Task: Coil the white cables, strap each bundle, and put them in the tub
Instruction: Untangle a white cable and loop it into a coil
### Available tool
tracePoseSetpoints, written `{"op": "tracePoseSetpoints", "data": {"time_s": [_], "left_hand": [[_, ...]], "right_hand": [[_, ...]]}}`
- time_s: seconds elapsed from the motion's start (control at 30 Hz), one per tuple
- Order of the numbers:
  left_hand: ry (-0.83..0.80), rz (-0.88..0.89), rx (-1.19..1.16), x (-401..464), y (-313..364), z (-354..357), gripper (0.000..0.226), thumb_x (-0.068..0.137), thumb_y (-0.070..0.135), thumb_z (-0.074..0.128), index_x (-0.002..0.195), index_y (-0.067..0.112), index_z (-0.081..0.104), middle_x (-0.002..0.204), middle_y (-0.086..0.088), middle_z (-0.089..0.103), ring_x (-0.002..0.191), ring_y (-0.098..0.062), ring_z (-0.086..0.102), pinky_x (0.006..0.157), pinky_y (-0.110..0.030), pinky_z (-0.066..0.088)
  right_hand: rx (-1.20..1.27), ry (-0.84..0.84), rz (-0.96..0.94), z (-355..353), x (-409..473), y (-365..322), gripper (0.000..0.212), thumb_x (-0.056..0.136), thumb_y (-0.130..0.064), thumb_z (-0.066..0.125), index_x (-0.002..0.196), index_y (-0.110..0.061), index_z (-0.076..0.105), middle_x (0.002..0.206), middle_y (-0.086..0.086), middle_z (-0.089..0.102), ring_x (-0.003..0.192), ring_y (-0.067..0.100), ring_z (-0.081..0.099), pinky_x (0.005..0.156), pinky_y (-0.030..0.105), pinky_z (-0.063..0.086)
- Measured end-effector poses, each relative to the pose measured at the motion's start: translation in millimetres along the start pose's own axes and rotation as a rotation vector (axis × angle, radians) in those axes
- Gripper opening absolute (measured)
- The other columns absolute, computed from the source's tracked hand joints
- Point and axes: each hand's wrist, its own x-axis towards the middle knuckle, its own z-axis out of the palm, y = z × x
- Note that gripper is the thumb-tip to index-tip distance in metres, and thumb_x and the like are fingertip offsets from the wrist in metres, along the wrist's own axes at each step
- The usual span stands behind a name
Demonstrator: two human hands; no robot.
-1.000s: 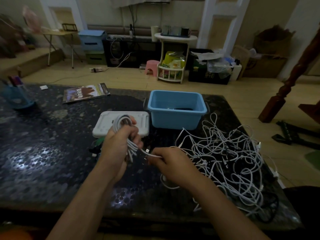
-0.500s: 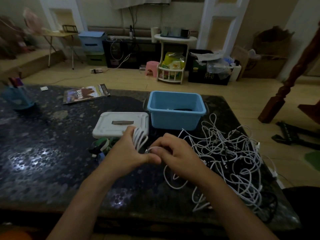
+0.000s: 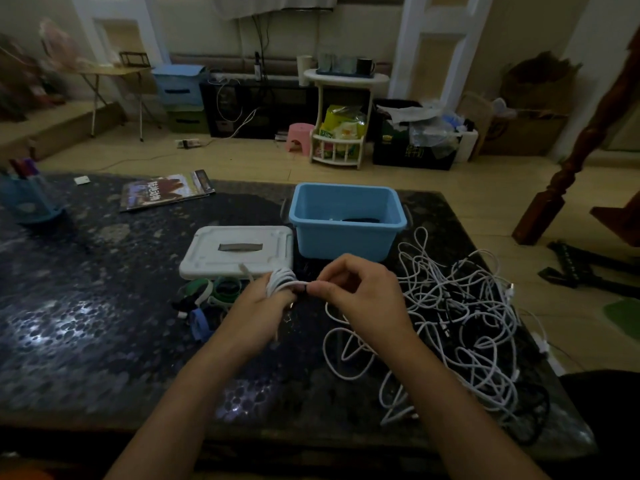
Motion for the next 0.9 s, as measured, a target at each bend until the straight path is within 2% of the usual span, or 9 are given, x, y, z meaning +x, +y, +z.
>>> {"op": "tracePoseSetpoints", "data": {"time_s": [0.1,0.17,0.2,0.3,0.4,0.53,0.7,0.8,0.9], "left_hand": [[-0.05,-0.053,-0.138,-4.9,6.2,8.9,0.013,0.096,0.007,0.053,0.085,0.009,0.061,0.057,-0.001,0.049,0.056,-0.016,0.046,0.056,-0.029,0.038],[-0.043,-0.032,-0.138,-7.7,10.3,11.0,0.014,0.096,0.007,0.053,0.089,0.009,0.064,0.064,-0.004,0.061,0.061,-0.016,0.058,0.056,-0.024,0.045],[-0.042,-0.014,-0.131,-8.3,11.3,11.1,0.016,0.096,0.007,0.053,0.093,0.011,0.067,0.073,-0.007,0.069,0.069,-0.016,0.065,0.062,-0.024,0.05],[-0.084,0.038,-0.092,-8.8,11.8,7.3,0.022,0.097,0.006,0.049,0.107,0.009,0.068,0.1,-0.022,0.07,0.094,-0.034,0.068,0.086,-0.046,0.055],[-0.126,0.079,0.013,-9.7,9.6,4.7,0.025,0.096,0.005,0.049,0.11,0.015,0.067,0.104,-0.016,0.07,0.099,-0.029,0.066,0.091,-0.046,0.053],[-0.144,0.129,0.071,-10.7,4.9,2.9,0.028,0.095,0.002,0.048,0.106,0.021,0.065,0.094,-0.007,0.07,0.08,-0.014,0.065,0.077,-0.034,0.053],[-0.224,0.184,0.105,-6.8,-1.0,-0.5,0.025,0.096,0.006,0.057,0.111,0.026,0.064,0.093,0.01,0.071,0.082,0.003,0.065,0.072,-0.015,0.047],[-0.173,0.163,0.185,-3.0,-5.8,-3.0,0.025,0.095,0.014,0.062,0.114,0.03,0.058,0.101,0.008,0.068,0.088,-0.001,0.065,0.076,-0.02,0.05],[-0.101,0.17,0.282,-2.0,-11.9,-4.2,0.03,0.097,0.025,0.061,0.124,0.033,0.051,0.112,0.009,0.064,0.099,-0.002,0.06,0.086,-0.024,0.05]], "right_hand": [[-0.092,0.086,0.036,6.8,-2.1,1.9,0.014,0.079,-0.038,0.082,0.076,-0.03,0.07,0.065,-0.014,0.067,0.065,0.002,0.063,0.062,0.024,0.052],[-0.092,0.1,0.021,11.2,-2.8,1.1,0.012,0.082,-0.036,0.079,0.08,-0.031,0.068,0.064,-0.012,0.065,0.064,0.003,0.063,0.063,0.029,0.053],[-0.082,0.088,0.006,12.7,-3.2,0.0,0.011,0.084,-0.034,0.078,0.084,-0.031,0.067,0.064,-0.011,0.065,0.064,0.004,0.063,0.063,0.031,0.054],[-0.079,-0.002,-0.044,14.3,-5.2,-4.0,0.014,0.092,-0.032,0.071,0.101,-0.033,0.061,0.062,-0.01,0.066,0.062,0.002,0.063,0.063,0.026,0.053],[-0.098,-0.067,-0.079,12.9,-6.3,-4.3,0.024,0.095,-0.029,0.067,0.116,-0.035,0.059,0.063,-0.012,0.068,0.063,0.0,0.064,0.061,0.015,0.047],[-0.223,-0.125,-0.135,14.7,-6.9,-0.6,0.022,0.099,-0.032,0.06,0.12,-0.039,0.062,0.075,-0.015,0.068,0.07,-0.001,0.065,0.062,0.011,0.045],[-0.237,-0.151,-0.116,16.2,-4.5,1.6,0.02,0.096,-0.032,0.063,0.115,-0.037,0.066,0.087,-0.014,0.073,0.082,0.002,0.067,0.075,0.025,0.055],[-0.224,-0.173,-0.103,11.6,0.0,2.2,0.023,0.091,-0.03,0.07,0.114,-0.034,0.071,0.092,-0.014,0.074,0.084,0.0,0.067,0.08,0.024,0.056],[-0.166,-0.288,-0.057,5.6,4.9,3.1,0.028,0.089,-0.022,0.07,0.115,-0.032,0.071,0.097,-0.015,0.073,0.088,0.0,0.067,0.081,0.02,0.056]]}}
